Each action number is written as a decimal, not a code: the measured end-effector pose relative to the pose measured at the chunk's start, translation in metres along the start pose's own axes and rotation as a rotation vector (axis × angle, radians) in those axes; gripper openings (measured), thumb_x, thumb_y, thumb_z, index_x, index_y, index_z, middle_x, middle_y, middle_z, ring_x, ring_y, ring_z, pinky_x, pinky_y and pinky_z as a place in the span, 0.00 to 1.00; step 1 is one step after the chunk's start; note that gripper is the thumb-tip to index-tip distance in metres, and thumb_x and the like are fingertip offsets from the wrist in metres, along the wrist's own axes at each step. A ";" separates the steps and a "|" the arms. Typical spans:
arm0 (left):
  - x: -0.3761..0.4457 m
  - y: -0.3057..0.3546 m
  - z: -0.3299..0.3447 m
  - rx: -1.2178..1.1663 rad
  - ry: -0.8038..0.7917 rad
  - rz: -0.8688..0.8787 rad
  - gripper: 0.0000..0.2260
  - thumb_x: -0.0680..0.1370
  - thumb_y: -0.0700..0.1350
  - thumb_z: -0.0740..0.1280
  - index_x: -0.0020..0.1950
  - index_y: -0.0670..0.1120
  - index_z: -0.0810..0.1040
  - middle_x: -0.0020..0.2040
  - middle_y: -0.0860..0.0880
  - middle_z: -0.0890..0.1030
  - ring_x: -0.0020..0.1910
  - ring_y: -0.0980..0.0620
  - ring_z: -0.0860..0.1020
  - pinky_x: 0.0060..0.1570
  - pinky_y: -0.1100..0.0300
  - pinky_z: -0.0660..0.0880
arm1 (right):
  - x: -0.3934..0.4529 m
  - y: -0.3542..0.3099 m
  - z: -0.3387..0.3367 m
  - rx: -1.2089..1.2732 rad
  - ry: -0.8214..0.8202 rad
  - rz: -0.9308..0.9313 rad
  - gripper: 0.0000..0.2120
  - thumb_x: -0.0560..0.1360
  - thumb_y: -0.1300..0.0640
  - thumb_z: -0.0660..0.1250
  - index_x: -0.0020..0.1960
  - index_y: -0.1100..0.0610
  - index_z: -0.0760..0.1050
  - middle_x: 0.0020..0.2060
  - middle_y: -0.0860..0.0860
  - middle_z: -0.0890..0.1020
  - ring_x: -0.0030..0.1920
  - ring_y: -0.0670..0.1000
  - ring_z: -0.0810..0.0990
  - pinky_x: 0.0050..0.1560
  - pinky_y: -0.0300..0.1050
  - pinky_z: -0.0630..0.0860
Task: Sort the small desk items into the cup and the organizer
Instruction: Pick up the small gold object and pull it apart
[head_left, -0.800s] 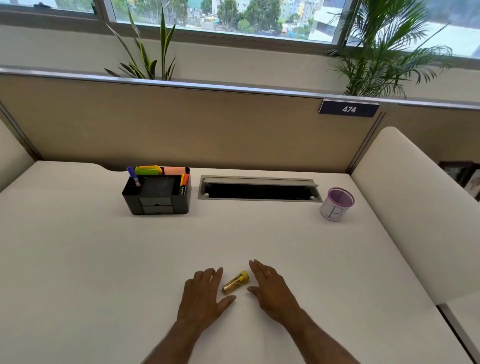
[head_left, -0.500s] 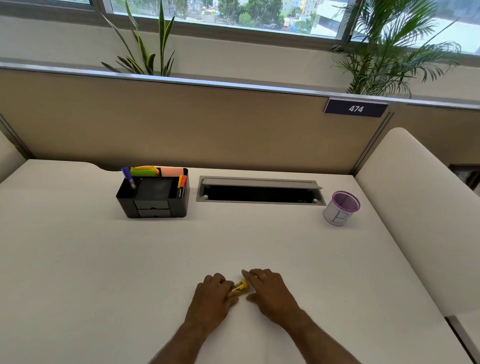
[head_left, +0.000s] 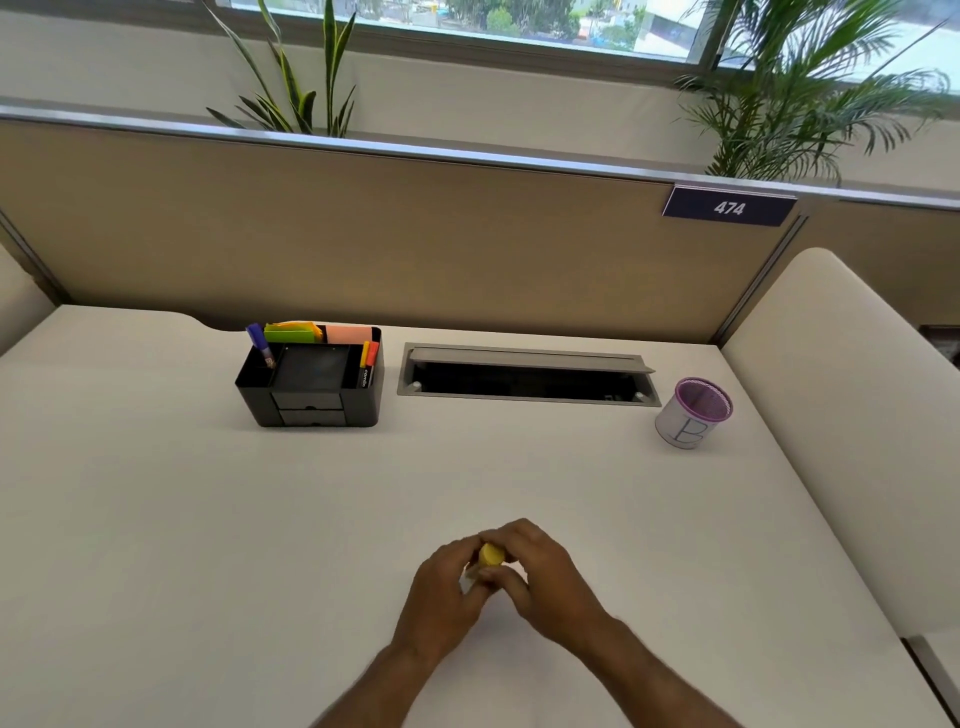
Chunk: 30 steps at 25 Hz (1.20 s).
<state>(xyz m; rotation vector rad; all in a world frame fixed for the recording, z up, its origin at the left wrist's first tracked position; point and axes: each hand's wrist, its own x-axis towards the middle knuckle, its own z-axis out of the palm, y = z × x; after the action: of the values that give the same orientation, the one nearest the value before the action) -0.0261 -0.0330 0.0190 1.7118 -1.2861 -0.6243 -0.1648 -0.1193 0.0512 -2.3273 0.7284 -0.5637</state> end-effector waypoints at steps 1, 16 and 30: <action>0.000 0.004 0.002 -0.020 0.045 0.000 0.15 0.73 0.39 0.74 0.57 0.51 0.80 0.49 0.64 0.81 0.49 0.61 0.80 0.48 0.72 0.74 | -0.001 -0.005 0.000 -0.001 0.029 -0.002 0.10 0.78 0.56 0.68 0.59 0.52 0.77 0.51 0.48 0.81 0.50 0.43 0.78 0.51 0.37 0.76; 0.000 0.012 -0.004 -0.069 0.057 -0.003 0.14 0.75 0.35 0.71 0.58 0.48 0.81 0.44 0.61 0.82 0.43 0.69 0.79 0.41 0.77 0.72 | 0.005 -0.024 -0.008 -0.080 0.041 0.022 0.13 0.78 0.50 0.68 0.57 0.57 0.75 0.40 0.52 0.85 0.37 0.52 0.82 0.40 0.51 0.80; 0.002 -0.004 -0.009 -0.169 0.126 -0.156 0.17 0.73 0.43 0.76 0.61 0.48 0.80 0.55 0.57 0.83 0.54 0.62 0.80 0.52 0.75 0.74 | -0.005 -0.022 -0.001 0.826 0.465 0.479 0.17 0.70 0.67 0.77 0.55 0.52 0.84 0.48 0.52 0.88 0.50 0.51 0.86 0.51 0.43 0.82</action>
<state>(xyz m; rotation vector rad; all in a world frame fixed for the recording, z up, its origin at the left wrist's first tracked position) -0.0156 -0.0315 0.0201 1.6931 -0.9911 -0.6843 -0.1612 -0.1021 0.0655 -1.2188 0.9836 -0.9645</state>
